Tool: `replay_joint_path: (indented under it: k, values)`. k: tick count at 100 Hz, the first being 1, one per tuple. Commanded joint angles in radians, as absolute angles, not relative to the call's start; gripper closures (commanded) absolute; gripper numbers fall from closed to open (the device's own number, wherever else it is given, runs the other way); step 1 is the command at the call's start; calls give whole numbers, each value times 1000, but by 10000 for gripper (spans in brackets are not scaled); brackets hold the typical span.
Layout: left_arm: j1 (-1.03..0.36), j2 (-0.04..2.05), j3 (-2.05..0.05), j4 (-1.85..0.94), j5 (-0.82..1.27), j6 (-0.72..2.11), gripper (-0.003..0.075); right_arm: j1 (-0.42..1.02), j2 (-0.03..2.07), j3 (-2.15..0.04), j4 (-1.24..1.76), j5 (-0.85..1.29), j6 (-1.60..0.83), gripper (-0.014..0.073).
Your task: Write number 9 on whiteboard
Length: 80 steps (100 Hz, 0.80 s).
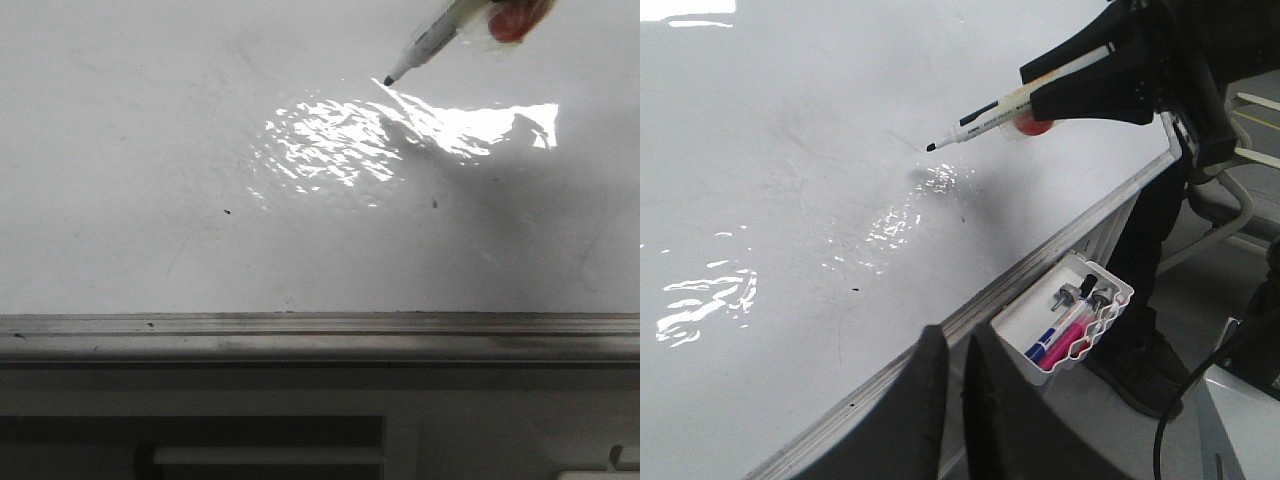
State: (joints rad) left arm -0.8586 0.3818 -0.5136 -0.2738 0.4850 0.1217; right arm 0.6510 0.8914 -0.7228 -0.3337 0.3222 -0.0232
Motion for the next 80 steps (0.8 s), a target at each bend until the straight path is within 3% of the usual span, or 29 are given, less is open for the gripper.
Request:
replay_joint_path:
  k: [1,45,80]
  values:
    - [-860,388,-539,-298,406,111,713,617,891,-753,-342,242,11,627]
    - [-860,388,-539,-300,406,111,713,566,981,-753,-302,259,18,634]
    - [-860,388,-539,-300,406,111,713,585,972,-753,-328,464,18,634]
